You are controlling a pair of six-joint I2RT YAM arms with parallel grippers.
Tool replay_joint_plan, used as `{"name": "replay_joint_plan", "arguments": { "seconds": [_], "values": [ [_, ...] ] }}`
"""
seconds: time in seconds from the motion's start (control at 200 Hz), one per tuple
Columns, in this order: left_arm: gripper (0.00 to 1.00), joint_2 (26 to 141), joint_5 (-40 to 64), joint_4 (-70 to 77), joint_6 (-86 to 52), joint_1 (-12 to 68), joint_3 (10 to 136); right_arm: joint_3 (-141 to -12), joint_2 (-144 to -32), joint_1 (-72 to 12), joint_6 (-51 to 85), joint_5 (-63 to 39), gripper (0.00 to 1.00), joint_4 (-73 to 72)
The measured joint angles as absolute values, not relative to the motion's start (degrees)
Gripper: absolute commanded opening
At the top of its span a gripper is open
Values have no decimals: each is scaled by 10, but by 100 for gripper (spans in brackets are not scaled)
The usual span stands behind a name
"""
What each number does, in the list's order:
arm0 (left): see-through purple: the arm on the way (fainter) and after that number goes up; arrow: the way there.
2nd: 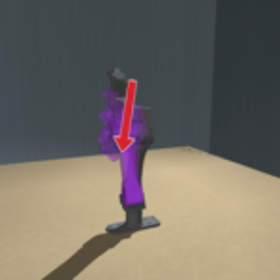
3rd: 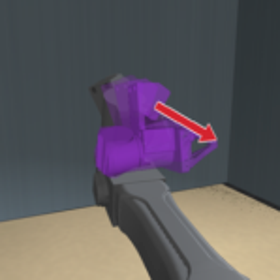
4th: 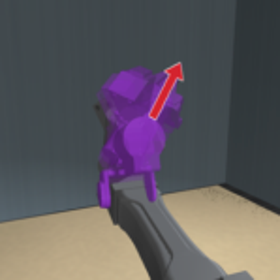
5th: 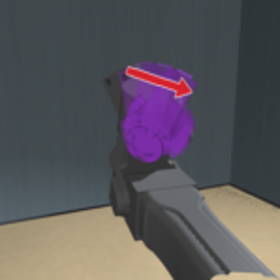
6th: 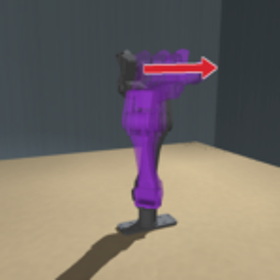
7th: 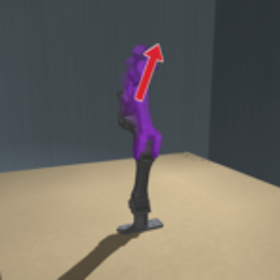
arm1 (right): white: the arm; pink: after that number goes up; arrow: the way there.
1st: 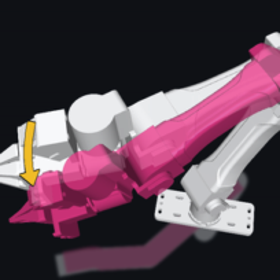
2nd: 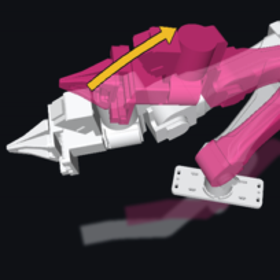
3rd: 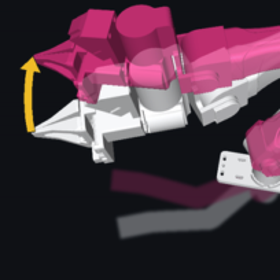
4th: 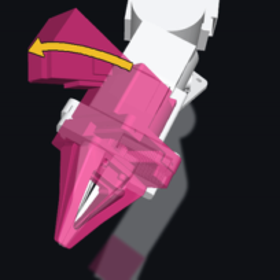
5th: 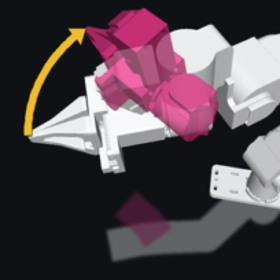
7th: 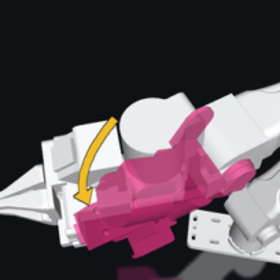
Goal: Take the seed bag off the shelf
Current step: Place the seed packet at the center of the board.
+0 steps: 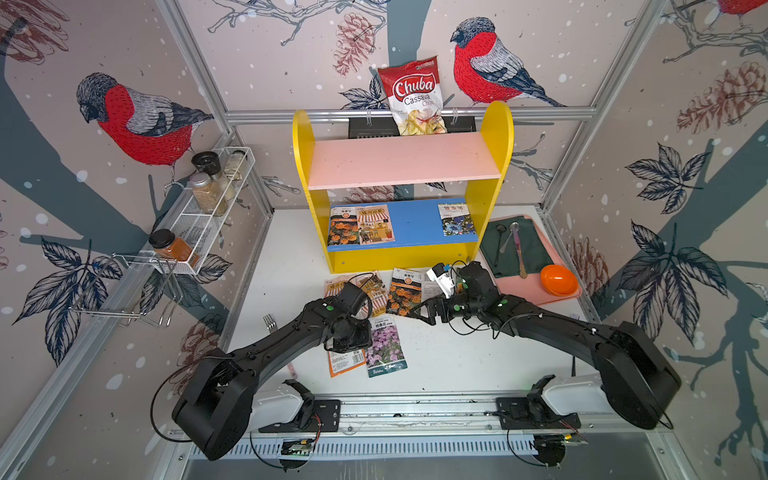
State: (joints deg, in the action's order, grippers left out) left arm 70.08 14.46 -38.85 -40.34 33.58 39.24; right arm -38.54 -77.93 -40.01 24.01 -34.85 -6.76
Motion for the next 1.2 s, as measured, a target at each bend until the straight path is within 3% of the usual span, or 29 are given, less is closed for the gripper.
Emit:
{"name": "replay_joint_plan", "arguments": {
  "seconds": [0.2,0.285,0.665,1.051,1.201],
  "values": [
    [77,651,123,-413,-401,328,449,-378,-757,-390,241,-346,100,-68],
    [96,629,114,-411,-401,315,461,-375,-744,-378,247,-339,100,-71],
    [96,567,105,-286,-422,250,456,-423,-720,-332,319,-274,100,-98],
    [94,632,80,-177,-423,200,524,-624,-856,-331,311,-231,97,-26],
    [87,694,73,-157,-413,193,576,-708,-929,-336,298,-212,93,26]
  ]
}}
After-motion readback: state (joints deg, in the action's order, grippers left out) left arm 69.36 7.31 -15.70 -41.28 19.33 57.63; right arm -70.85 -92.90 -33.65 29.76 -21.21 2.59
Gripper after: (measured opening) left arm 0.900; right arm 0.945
